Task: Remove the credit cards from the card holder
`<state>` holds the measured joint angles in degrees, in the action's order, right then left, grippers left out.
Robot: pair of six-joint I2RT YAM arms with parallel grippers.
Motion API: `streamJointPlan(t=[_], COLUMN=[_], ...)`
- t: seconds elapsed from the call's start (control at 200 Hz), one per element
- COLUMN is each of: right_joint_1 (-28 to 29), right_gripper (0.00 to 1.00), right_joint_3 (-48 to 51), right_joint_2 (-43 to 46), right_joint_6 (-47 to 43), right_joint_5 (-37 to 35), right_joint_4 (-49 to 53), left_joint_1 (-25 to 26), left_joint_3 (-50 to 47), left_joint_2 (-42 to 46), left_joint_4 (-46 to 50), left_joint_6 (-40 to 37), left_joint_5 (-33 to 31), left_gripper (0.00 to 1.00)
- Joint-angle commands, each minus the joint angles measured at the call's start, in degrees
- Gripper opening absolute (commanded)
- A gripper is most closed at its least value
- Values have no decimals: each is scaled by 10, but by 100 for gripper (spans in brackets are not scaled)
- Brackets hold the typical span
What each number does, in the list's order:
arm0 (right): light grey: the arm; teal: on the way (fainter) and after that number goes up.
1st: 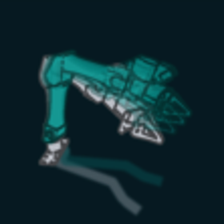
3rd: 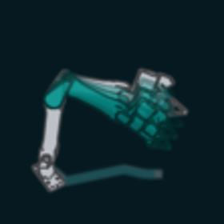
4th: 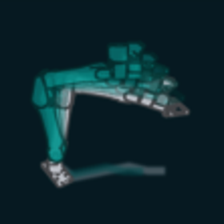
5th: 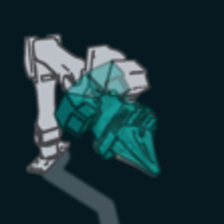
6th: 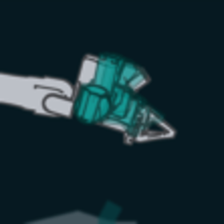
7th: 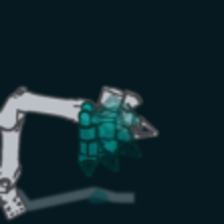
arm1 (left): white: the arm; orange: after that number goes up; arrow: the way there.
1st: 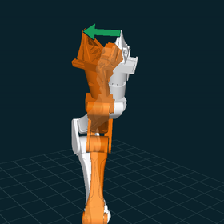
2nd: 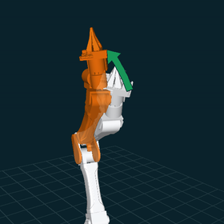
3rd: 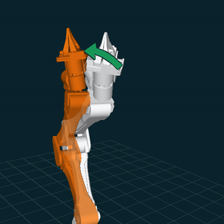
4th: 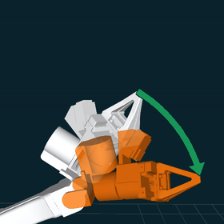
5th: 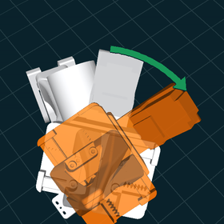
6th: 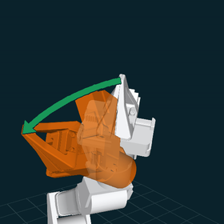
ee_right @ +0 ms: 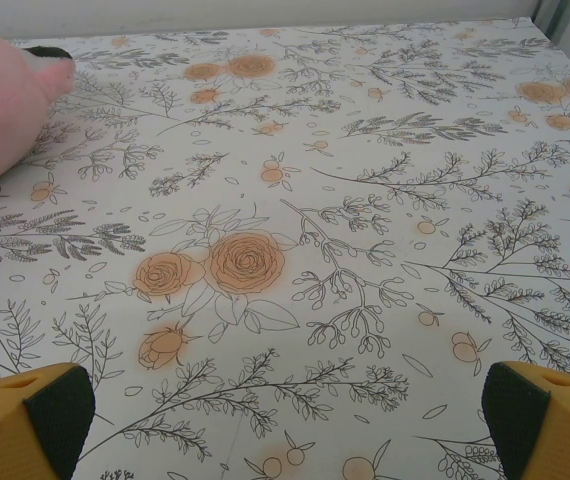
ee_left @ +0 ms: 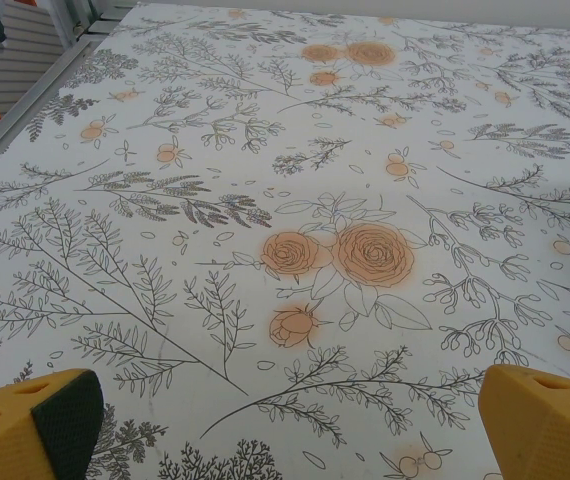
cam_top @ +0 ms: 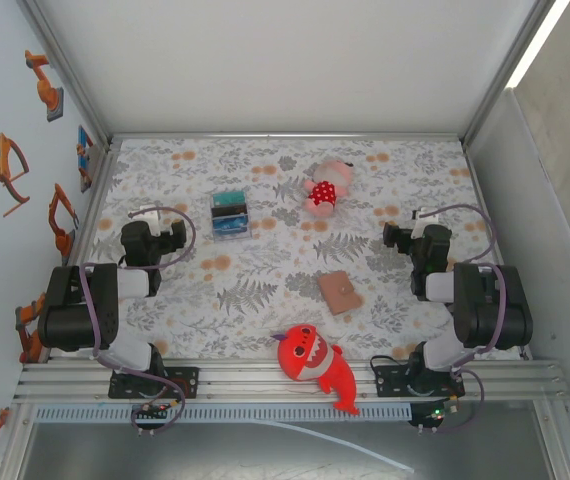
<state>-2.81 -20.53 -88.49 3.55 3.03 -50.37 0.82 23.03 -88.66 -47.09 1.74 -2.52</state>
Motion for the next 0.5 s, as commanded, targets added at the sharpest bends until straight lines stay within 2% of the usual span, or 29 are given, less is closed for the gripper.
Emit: streamJointPlan(t=[0.0,0.16,0.491], right_joint_1=[-3,-3,-3], right_gripper=[100,100,100], right_joint_3=[-12,-12,-1], right_joint_2=[-1,-1,54], right_joint_6=[-6,-6,0], right_joint_5=[1,1,-15], right_joint_4=[-7,-7,19], left_joint_1=[2,2,3], left_joint_3=[8,8,4], left_joint_2=[3,6,96], left_joint_4=[1,-1,67], left_joint_6=[2,4,11], left_joint_5=[-1,0,-22], left_gripper=[97,97,97])
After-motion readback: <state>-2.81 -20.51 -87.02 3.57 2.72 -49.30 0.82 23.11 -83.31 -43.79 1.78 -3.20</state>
